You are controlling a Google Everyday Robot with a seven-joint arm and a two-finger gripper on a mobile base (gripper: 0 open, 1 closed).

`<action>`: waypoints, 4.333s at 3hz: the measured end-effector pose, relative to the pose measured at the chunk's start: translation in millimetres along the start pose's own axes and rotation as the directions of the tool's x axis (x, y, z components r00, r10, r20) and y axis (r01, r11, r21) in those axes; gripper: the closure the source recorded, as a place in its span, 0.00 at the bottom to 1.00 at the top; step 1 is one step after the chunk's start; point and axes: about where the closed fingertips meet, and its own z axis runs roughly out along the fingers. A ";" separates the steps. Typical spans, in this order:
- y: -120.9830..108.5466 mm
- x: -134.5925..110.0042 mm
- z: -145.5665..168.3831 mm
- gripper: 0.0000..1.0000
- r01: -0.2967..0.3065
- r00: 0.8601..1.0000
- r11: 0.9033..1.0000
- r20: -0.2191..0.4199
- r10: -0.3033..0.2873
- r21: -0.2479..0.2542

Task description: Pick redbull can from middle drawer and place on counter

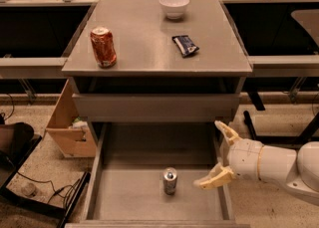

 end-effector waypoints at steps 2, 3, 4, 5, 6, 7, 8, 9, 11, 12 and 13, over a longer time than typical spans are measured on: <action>3.1 31.4 76.0 0.00 0.067 0.993 0.998 0.094 -0.065 -0.019; 5.8 54.8 121.2 0.00 0.145 0.983 0.989 0.118 -0.140 -0.029; 10.6 75.7 156.6 0.00 0.197 0.974 0.979 0.120 -0.190 -0.048; 7.3 101.0 178.4 0.00 0.194 0.976 0.979 0.110 -0.186 -0.065; 9.9 128.4 192.8 0.00 0.151 0.985 0.985 0.096 -0.142 -0.089; 20.8 153.6 195.7 0.00 0.090 0.993 0.990 0.083 -0.081 -0.108; 39.8 176.0 200.9 0.01 0.028 0.996 0.991 0.082 -0.017 -0.131; 49.7 183.7 212.7 0.23 0.008 0.996 0.987 0.090 0.006 -0.159; 50.7 184.5 224.7 0.69 -0.003 0.991 0.985 0.129 0.026 -0.173; 50.9 179.3 223.2 0.93 -0.009 0.991 0.985 0.128 0.031 -0.171; 44.4 124.8 177.4 1.00 -0.007 0.989 0.975 0.143 0.040 -0.220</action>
Offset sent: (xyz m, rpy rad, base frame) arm 0.0657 0.0789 -0.1280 0.0643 -0.1748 0.1146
